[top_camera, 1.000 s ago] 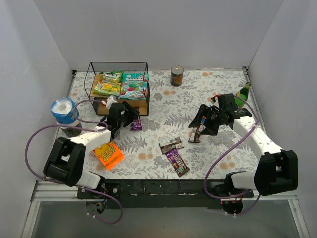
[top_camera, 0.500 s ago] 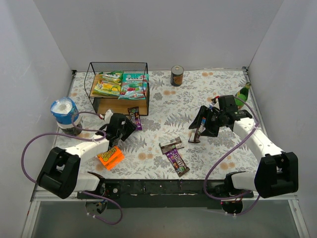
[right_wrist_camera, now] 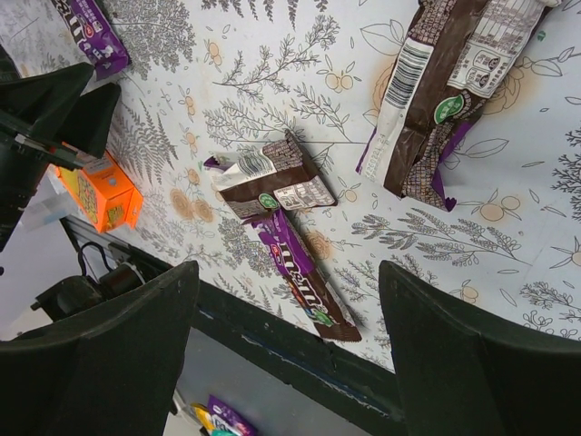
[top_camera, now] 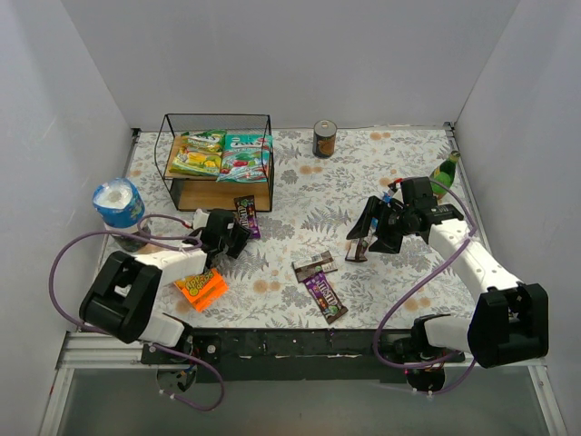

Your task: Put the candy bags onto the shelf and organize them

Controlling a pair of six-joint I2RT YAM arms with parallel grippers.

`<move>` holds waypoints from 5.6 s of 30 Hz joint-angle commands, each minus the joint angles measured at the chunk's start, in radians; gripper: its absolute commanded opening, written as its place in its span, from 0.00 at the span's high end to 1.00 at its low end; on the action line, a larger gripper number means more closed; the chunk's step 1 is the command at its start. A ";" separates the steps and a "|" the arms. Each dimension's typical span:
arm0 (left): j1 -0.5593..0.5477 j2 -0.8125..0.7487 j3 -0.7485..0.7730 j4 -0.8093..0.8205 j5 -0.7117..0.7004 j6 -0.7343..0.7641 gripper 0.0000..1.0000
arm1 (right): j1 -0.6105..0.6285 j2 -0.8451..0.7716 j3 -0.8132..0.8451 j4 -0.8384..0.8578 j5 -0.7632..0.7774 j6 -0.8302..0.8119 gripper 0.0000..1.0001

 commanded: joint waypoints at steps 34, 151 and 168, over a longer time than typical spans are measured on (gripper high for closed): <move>0.011 0.231 0.262 0.098 -0.036 -0.064 1.00 | -0.020 -0.036 -0.021 -0.011 -0.030 -0.050 0.13; -0.449 0.271 0.425 -0.345 0.434 0.931 1.00 | 0.104 -0.082 -0.261 -0.036 0.007 -0.110 0.19; -0.090 -0.160 0.248 -0.284 0.402 0.726 1.00 | 0.103 -0.039 -0.222 -0.008 0.008 -0.099 0.19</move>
